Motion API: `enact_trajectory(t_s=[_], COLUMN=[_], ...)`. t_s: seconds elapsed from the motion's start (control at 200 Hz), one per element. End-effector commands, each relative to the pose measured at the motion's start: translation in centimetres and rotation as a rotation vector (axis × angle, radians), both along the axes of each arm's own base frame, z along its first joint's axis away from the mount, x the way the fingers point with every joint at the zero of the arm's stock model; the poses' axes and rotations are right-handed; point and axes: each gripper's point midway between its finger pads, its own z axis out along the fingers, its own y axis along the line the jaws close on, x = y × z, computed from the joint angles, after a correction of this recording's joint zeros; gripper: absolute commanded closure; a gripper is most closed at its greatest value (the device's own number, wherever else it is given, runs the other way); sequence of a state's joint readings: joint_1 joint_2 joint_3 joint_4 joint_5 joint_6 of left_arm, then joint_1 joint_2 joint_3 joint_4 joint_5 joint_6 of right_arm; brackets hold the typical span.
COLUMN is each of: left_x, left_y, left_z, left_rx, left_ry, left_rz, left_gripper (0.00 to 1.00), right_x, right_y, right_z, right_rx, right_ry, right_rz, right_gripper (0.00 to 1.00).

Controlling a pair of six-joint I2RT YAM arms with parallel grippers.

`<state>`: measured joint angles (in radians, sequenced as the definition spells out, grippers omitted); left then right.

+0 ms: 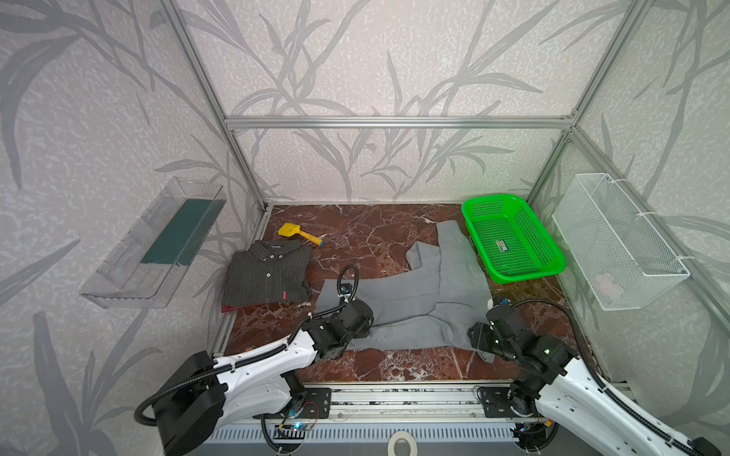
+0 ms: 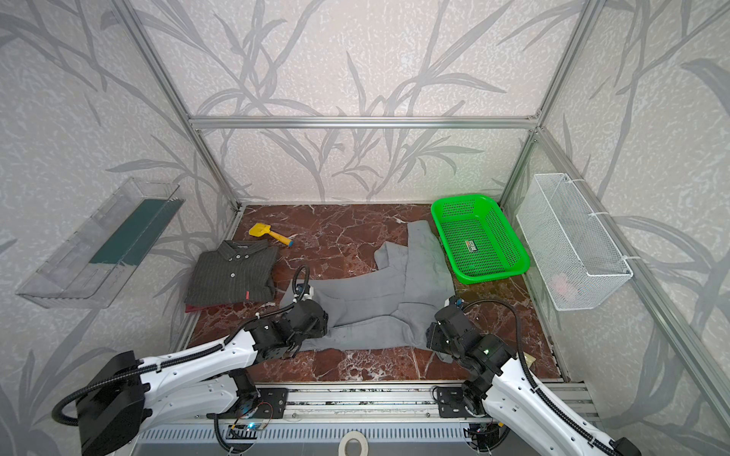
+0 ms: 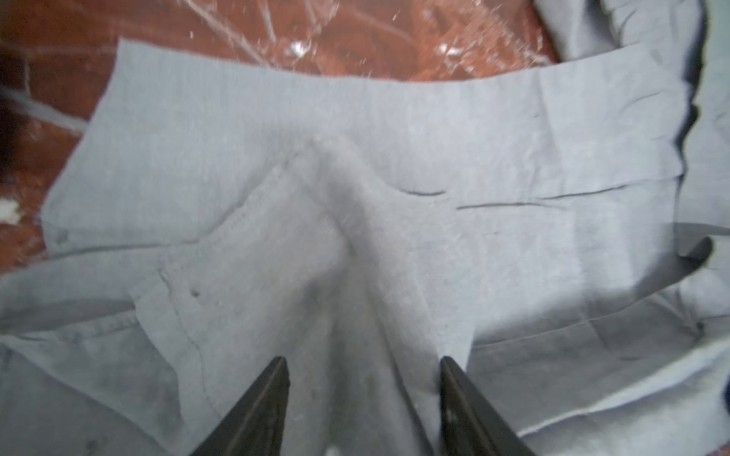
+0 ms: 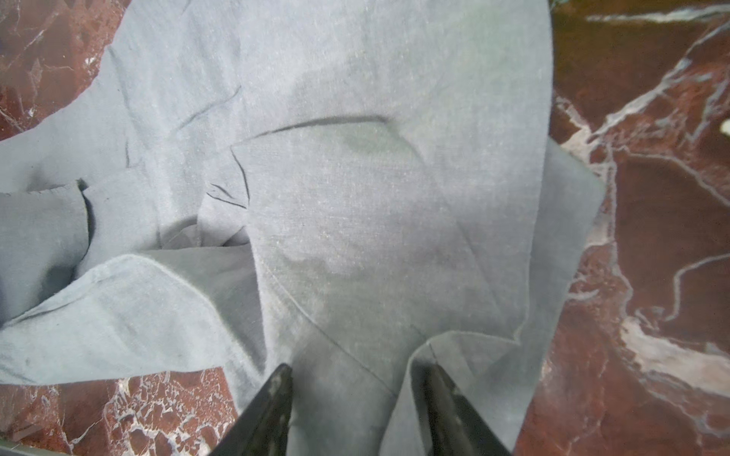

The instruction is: Fold and stack the long sleeve shirts

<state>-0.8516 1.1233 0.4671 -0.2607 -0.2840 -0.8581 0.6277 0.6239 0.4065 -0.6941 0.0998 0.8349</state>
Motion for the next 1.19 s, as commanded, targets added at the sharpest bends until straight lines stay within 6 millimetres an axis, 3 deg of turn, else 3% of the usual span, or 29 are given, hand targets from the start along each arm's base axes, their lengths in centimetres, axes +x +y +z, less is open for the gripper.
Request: enact_trajectory(t_s=[0.0,0.15,0.36,0.53,0.69,0.84,0.935,1.095,1.185], left_x=[0.1,1.8,6.8,12.7,17.3,21.3,22.5,21.5,20.0], left_y=[0.1,0.6,1.6,2.0,2.9,2.6,2.7,3.2,4.5], left_z=[-2.1,-4.0,-4.9,-3.4,-1.5,1.8,5.4,11.1,12.7], left_rx=[-0.069,-0.076,-0.109,-0.102,-0.108,-0.19,-0.189,-0.167,-0.136], left_ry=[0.068,0.139,0.187,0.113,0.079,-0.006,-0.056,-0.126,-0.156], left_rz=[0.091,0.131,0.21,0.28,0.3,0.252,0.225,0.182,0.202], left_gripper=[0.39,0.4,0.41,0.42,0.41,0.36,0.31,0.26,0.22], right_x=[1.0,1.9,4.4,8.2,12.4,15.9,15.7,13.8,13.5], right_y=[1.0,1.4,2.5,3.9,3.1,3.6,3.9,2.8,1.9], right_z=[-0.3,-1.2,-2.0,-2.6,-3.1,-2.9,-2.0,2.2,4.5], right_rx=[0.047,0.034,0.021,-0.002,-0.054,-0.019,-0.016,-0.028,-0.058], right_ry=[-0.025,-0.015,-0.05,-0.03,-0.001,0.005,0.048,-0.034,-0.081], right_rz=[-0.02,-0.032,-0.05,-0.038,-0.063,-0.02,0.028,0.012,0.006], right_gripper=[0.47,0.47,0.47,0.46,0.46,0.39,0.36,0.28,0.22])
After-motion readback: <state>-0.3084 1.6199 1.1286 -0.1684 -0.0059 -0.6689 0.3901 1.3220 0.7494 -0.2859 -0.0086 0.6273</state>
